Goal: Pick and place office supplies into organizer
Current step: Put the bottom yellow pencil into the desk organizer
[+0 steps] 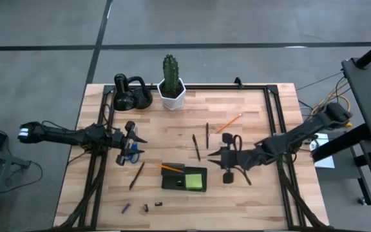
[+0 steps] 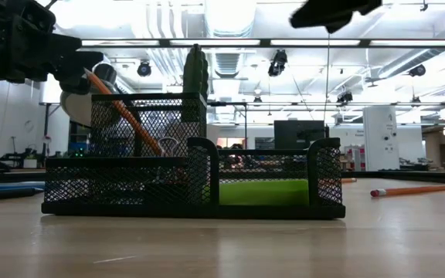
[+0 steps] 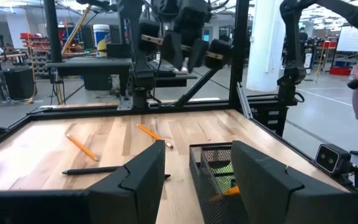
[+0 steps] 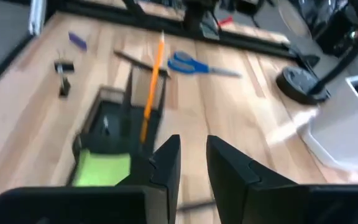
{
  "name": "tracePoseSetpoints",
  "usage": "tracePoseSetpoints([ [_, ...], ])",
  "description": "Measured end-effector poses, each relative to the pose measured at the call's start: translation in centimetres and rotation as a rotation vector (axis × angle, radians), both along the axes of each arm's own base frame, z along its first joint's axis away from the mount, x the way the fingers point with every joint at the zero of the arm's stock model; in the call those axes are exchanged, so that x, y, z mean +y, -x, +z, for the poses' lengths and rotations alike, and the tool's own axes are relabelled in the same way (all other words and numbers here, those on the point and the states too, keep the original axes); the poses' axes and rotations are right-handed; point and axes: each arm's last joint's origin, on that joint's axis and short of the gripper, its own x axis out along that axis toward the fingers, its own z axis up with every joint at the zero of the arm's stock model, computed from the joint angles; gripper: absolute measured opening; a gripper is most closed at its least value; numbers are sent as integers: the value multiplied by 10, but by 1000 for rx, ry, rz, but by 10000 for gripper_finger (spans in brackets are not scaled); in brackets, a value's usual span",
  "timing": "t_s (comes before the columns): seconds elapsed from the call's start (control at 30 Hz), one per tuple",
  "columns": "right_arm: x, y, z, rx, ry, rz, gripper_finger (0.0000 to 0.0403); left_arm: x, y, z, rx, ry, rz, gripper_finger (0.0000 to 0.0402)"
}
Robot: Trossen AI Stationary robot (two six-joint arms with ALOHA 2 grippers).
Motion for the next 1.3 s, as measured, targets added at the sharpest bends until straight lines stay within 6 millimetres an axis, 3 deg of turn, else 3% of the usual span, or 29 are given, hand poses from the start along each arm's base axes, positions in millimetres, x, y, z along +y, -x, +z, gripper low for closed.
tracePoseSetpoints([
  [0.27, -9, 19, 10, 50, -13, -20, 66, 0, 0, 0, -3, -2, 0, 170],
  [0.47, -14, 27, -5, 236, 18, 28, 67, 0, 0, 2, -24, -6, 3, 169],
  [0.67, -28, 35, -16, 407, 32, -33, 92, 0, 0, 3, -50, -101, 9, 170],
  [1.1, -31, 39, -26, 576, -85, 67, 135, 0, 0, 8, -112, -182, 19, 170],
  [1.3, -26, 28, -52, 705, -90, 80, 137, 0, 0, 7, -109, -183, 20, 170],
])
